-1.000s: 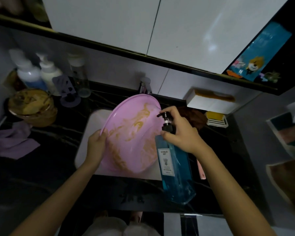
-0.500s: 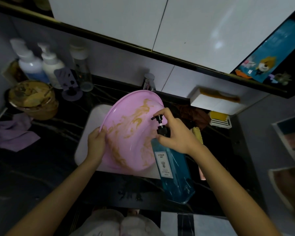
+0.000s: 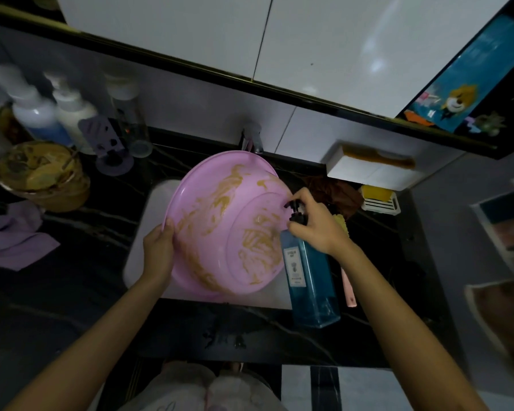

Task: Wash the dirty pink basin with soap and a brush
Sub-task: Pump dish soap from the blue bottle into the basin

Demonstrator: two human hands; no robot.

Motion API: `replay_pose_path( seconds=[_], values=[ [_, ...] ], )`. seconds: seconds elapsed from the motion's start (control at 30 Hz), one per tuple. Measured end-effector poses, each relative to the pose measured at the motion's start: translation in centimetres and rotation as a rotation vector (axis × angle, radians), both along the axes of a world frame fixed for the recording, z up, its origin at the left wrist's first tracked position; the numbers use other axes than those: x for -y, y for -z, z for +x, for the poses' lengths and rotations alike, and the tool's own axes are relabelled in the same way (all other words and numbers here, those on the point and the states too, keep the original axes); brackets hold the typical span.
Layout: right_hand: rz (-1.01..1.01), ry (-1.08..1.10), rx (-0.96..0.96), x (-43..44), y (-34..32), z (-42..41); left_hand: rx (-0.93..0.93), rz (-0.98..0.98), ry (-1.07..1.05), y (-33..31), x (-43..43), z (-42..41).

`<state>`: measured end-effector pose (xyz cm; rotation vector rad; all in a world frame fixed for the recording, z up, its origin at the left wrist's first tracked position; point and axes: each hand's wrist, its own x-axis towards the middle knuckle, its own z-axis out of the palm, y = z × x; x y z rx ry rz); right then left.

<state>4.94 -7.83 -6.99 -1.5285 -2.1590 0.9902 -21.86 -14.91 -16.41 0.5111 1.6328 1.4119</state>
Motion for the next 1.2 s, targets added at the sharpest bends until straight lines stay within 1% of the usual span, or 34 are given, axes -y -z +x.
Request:
replay_pose_path(
  seconds=[0.1,0.2,0.3,0.4,0.43,0.5,0.53,0.57,0.63,0.7,0.73,0.8,0.87,1.03,1.07,1.13,1.2],
  values=[
    [-0.071,-0.014,0.032,2.1,1.6,1.0,-0.006,0.009,-0.004,-0.1,0.0,0.1],
    [-0.115,-0.105,0.074,4.5,2.6,-0.5,-0.013,0.002,-0.014,-0.4,-0.1,0.4],
    [-0.116,-0.203,-0.010,5.2,1.9,-3.8,-0.022,-0.005,-0.007,-0.5,-0.2,0.5],
    [-0.051,-0.129,-0.140,3.5,0.8,-5.3,-0.022,-0.002,0.002,-0.7,-0.4,0.6],
    [-0.008,-0.086,-0.143,2.8,0.7,-5.0,-0.026,-0.009,0.003,-0.7,-0.4,0.5],
    [0.070,-0.016,-0.102,1.7,0.9,-3.7,-0.028,-0.017,0.007,-0.8,-0.5,0.5],
    [0.071,0.006,-0.077,1.7,1.1,-3.0,-0.036,-0.022,0.015,-0.7,-0.4,0.4],
    [0.042,0.013,-0.039,2.0,1.1,-2.3,-0.045,-0.028,0.021,-0.7,-0.4,0.3],
    [-0.051,-0.040,0.037,3.7,1.4,-1.3,-0.049,-0.035,0.034,-0.5,-0.3,0.1],
    [-0.128,-0.104,0.054,5.7,1.7,-1.1,-0.042,-0.043,0.059,-0.5,-0.3,0.0],
    [-0.129,-0.105,0.048,6.5,1.9,-1.0,-0.039,-0.047,0.073,-0.4,-0.3,-0.1],
    [-0.078,-0.031,0.004,7.1,1.9,-0.4,-0.028,-0.048,0.100,-0.4,-0.2,-0.1],
    [0.030,0.104,-0.044,6.8,1.3,0.7,-0.017,-0.053,0.105,-0.5,-0.1,-0.2],
    [0.384,0.601,-0.045,5.0,-1.1,5.4,-0.063,-0.021,0.188,-1.0,0.6,0.1],
    [0.447,0.691,-0.035,4.5,-1.4,6.5,-0.074,-0.013,0.212,-1.0,0.8,0.2],
    [0.563,0.823,0.056,3.2,-1.2,8.2,-0.078,-0.003,0.243,-0.8,1.0,0.1],
    [0.604,0.904,0.171,2.1,-0.7,9.9,-0.065,0.015,0.249,-0.9,1.1,0.4]
  ],
)
